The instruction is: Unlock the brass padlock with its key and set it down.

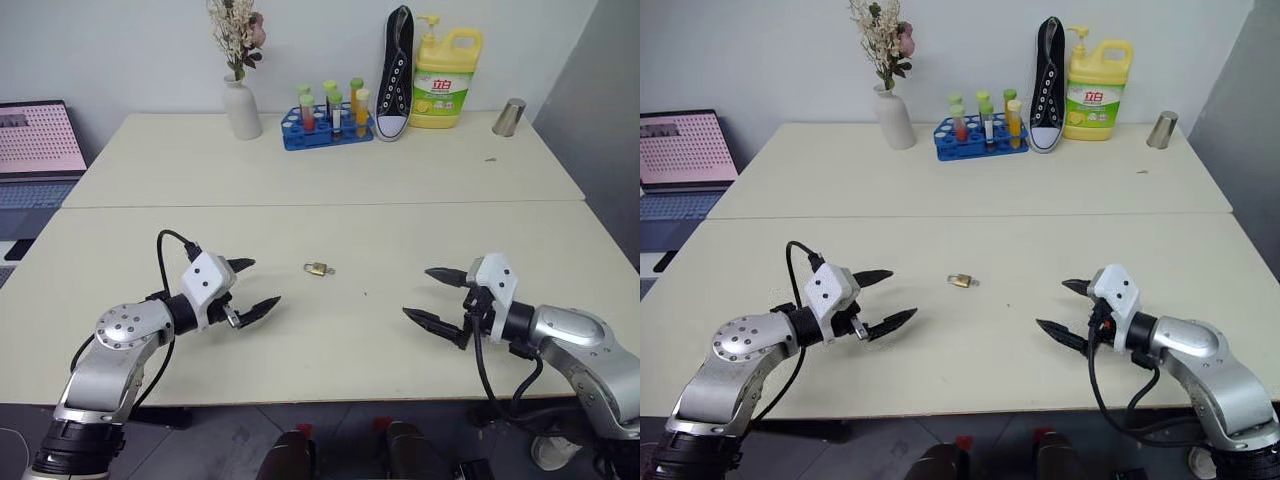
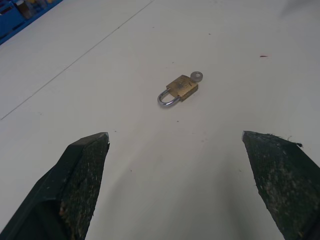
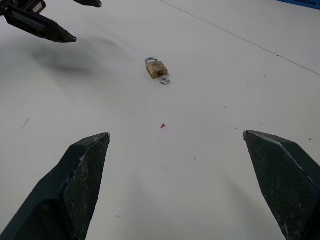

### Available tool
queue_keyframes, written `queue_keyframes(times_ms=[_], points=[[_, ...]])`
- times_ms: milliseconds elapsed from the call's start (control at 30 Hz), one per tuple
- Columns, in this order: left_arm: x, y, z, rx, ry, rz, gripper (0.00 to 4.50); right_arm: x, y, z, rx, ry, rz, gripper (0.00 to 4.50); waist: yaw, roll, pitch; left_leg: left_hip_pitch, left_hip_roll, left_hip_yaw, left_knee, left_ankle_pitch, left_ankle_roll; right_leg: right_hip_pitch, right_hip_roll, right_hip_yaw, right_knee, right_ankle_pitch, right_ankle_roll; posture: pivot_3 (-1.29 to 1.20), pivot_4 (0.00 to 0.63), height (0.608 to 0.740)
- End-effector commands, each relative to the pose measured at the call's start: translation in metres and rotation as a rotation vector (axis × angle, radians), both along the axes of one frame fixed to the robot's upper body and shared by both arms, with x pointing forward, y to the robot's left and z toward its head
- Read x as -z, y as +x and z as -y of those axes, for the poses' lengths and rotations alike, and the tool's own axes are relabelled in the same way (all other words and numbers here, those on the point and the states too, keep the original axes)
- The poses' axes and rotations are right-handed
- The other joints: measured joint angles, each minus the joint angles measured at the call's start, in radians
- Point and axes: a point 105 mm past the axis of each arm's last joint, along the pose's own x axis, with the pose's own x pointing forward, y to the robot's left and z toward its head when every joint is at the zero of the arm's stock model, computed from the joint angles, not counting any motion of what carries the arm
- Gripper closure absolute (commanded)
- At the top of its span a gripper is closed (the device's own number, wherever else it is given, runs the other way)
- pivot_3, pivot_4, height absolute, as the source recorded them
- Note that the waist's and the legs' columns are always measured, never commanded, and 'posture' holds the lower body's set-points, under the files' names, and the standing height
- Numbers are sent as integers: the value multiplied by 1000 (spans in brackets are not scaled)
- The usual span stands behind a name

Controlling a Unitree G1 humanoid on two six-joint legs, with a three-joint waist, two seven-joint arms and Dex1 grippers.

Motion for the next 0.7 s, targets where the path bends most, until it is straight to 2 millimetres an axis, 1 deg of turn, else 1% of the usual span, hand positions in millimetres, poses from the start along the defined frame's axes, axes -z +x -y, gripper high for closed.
queue_keyframes(times_ms=[33,233,400,533,633,700], points=[[-7,-3,5,38,-4,19,0,-5,1,1,-16,-18,32,24,0,0,0,0,0,0,0,0,0,0,0,0,0,0,0,0,150,740],[-6,-1,3,25,35,18,0,0,2,0,-28,-47,47,24,-1,0,0,0,0,0,0,0,0,0,0,0,0,0,0,0,150,740],[-5,4,1,28,83,34,0,5,5,1,-3,-62,45,24,0,0,0,0,0,0,0,0,0,0,0,0,0,0,0,0,150,740],[-12,9,3,78,54,69,0,10,9,1,46,-80,9,24,0,-1,0,0,0,0,0,0,0,0,0,0,0,0,0,0,150,740],[-10,14,5,139,75,59,0,7,11,-1,50,-83,18,24,0,-1,0,0,0,0,0,0,0,-1,0,0,0,0,0,0,150,740],[-9,23,8,171,99,72,0,7,9,-4,46,-88,-6,24,0,-1,0,0,-1,0,0,0,0,-1,0,0,0,0,0,0,150,740]])
